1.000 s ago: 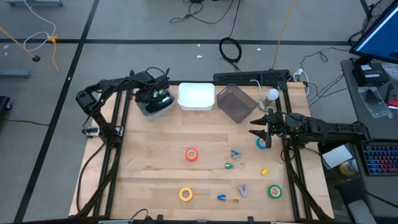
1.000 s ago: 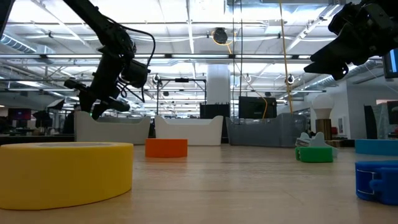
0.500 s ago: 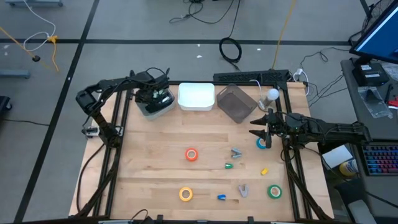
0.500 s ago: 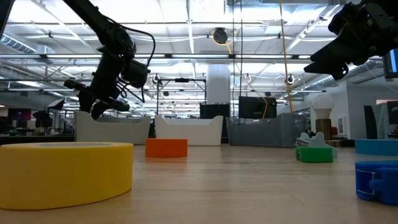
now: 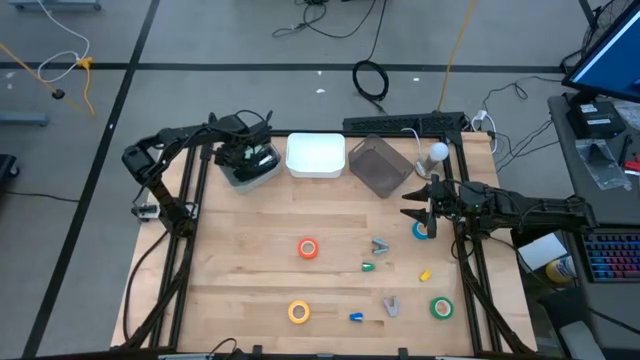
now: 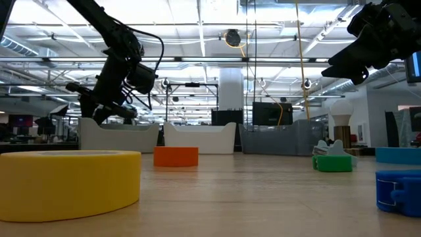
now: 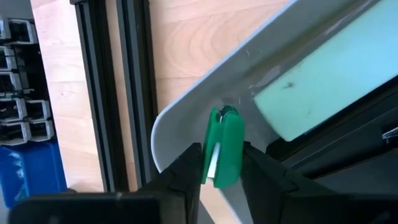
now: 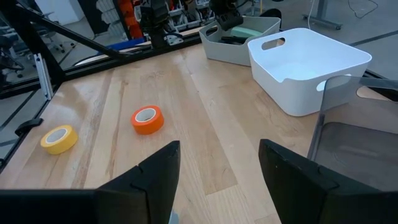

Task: Pick and place Stapler, Stapler remover, tape
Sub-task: Put the left green stapler into the gray bin, then put the green stapler into the gray bin

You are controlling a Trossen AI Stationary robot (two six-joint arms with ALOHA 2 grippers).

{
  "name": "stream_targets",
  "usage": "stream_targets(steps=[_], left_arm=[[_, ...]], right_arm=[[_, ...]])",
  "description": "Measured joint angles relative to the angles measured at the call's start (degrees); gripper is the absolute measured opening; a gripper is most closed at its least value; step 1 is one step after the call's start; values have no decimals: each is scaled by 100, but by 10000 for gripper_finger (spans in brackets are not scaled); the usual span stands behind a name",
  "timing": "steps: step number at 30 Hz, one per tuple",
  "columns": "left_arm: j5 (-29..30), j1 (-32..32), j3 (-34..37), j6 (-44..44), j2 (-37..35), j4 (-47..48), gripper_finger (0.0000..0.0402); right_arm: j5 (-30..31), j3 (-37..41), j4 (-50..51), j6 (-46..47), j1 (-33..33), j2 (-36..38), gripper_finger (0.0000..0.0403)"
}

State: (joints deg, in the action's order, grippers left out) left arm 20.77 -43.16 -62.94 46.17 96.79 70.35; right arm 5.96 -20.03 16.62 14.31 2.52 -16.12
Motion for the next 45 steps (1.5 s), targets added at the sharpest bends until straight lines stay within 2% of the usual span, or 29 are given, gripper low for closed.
stream_targets(steps=[7,11,17,22,26,34,45], left_arm=[[15,0,0,0,0,-2,178],[18,2,0,-7,0,-4,205],[-37,0,0,-136,-73,-12,214],[-83,197,-2,-253,-492,-119,204],[-325,611,-7,-793,-1026,-438,196],[-1398,1915,-9,-1287,-1738,-1672,187],[-1498,3559,-11,-1152,-1679,-3424,186]], right_arm=[[0,0,0,2,1,-1,210],[0,0,0,2,0,-2,210],[0,0,-2,0,0,0,210],[0,0,-2,0,0,-1,210],[0,-2,-2,0,2,0,210],[-1,-4,-2,0,1,0,210],[-2,-4,-4,0,1,0,210]])
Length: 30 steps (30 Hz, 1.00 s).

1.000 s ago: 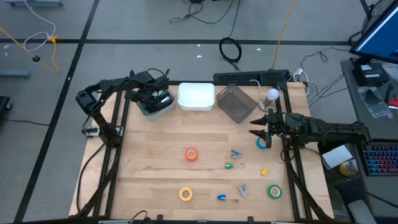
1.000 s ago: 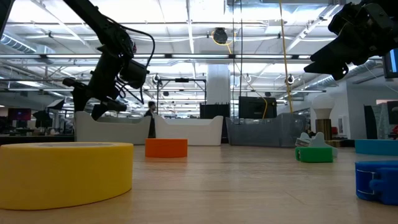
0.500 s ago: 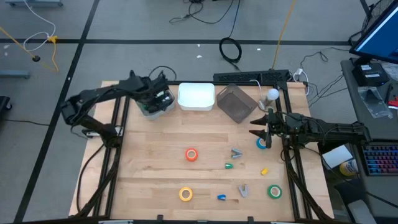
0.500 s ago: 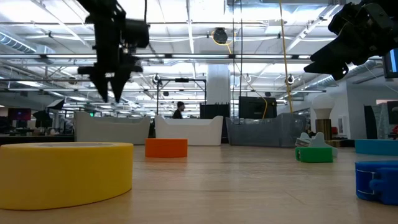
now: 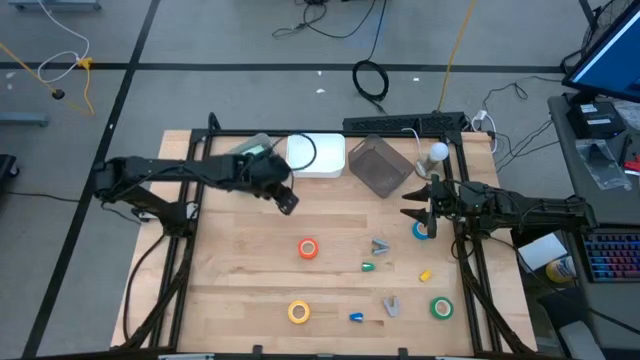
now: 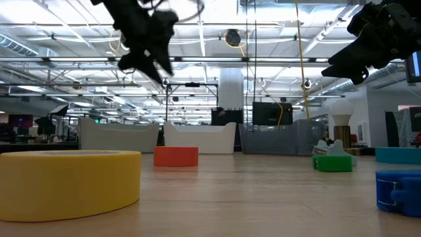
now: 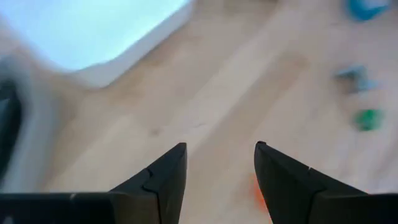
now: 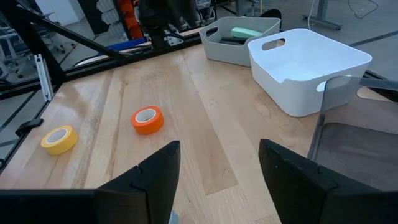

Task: Pick and place Stapler, Stapler remover, tape
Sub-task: Put the green stapler into the gray bin

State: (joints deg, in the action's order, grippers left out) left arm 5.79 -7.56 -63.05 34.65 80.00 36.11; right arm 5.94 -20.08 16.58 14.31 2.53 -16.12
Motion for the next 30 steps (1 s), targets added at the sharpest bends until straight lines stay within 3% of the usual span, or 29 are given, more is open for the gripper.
stream_targets(steps=[7,14,27,30], left_arm=[[21,839,0,-340,-1,-894,186],[246,1413,0,-439,36,-1034,186],[320,1530,0,-452,36,-975,186],[314,1462,0,-624,36,-877,186]], right_arm=[[0,0,-1,0,-1,0,210],[0,0,-89,0,-1,-2,210],[-34,0,-1092,602,-10,-103,210],[-450,0,-1661,466,-88,-354,210]])
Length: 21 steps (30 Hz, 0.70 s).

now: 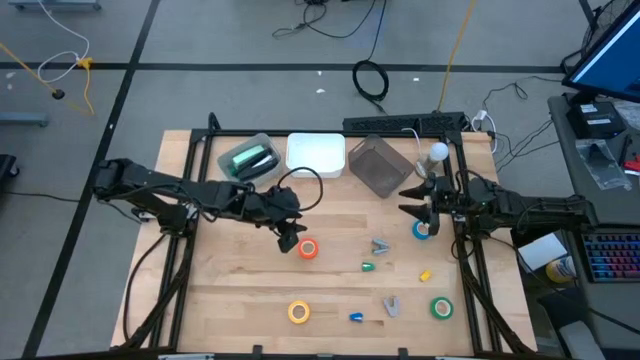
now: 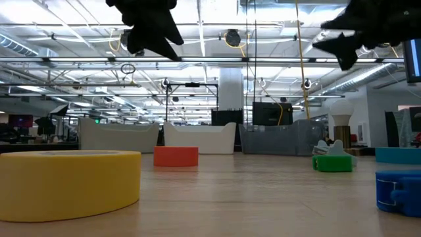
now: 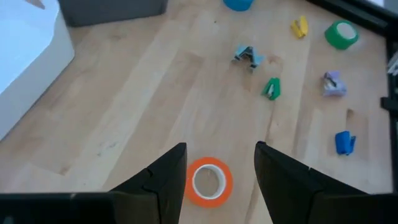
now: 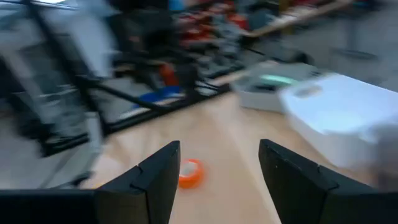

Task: Pick and place Stapler, Stapler remover, tape
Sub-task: Put the green stapler into the gray bin

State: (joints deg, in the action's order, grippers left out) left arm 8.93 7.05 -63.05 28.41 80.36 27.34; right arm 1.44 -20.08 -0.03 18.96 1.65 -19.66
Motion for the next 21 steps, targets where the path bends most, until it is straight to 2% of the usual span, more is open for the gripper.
stream_targets(steps=[5,9,16,21], left_arm=[[5,-140,3,-127,-48,18,186],[-251,-209,273,-146,-143,-97,186],[-620,-132,1575,28,-1030,-1618,186],[-558,29,2385,195,-1930,-1854,186]], right_arm=[[-633,0,-964,-15,-326,-784,210],[-759,-207,-957,-119,-716,-1553,210],[-757,-1037,-45,-531,-1305,-2800,210],[-753,-1659,644,-745,-1615,-3605,210]])
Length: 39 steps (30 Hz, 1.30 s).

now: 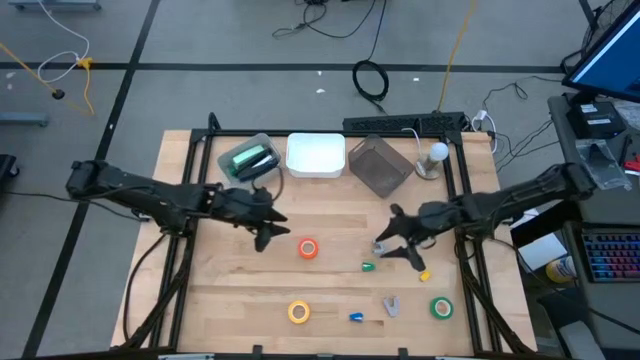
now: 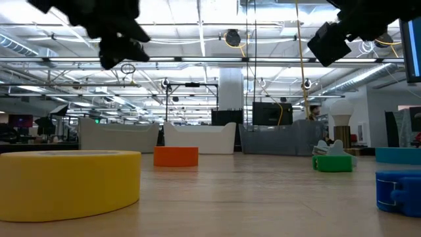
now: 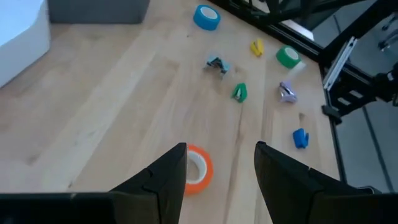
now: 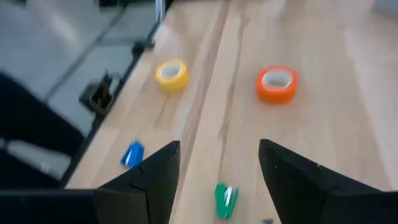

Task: Pick and place Stapler, Stapler remover, tape
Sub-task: Put the green stapler into the gray bin

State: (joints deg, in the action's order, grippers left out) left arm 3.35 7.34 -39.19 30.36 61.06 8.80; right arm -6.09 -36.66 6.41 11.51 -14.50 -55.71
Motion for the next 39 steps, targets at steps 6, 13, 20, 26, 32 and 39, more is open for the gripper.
stream_targets(steps=[6,13,20,26,32,39], left_arm=[[319,202,636,-27,-1025,-10,186],[338,312,1240,-21,-1979,50,186],[313,330,1512,-138,-2427,64,186],[144,327,1514,-291,-2448,145,186],[112,327,1514,-316,-2446,196,186],[112,325,1514,-329,-2444,205,186]], right_arm=[[22,-758,728,-70,-240,-1056,210],[20,-1579,1370,-32,-465,-2243,210],[5,-1928,1811,495,-525,-3106,210],[13,-1930,1987,1011,-525,-3429,210],[106,-1933,2009,1126,-508,-3543,210],[161,-1911,1985,1183,-506,-3905,210]])
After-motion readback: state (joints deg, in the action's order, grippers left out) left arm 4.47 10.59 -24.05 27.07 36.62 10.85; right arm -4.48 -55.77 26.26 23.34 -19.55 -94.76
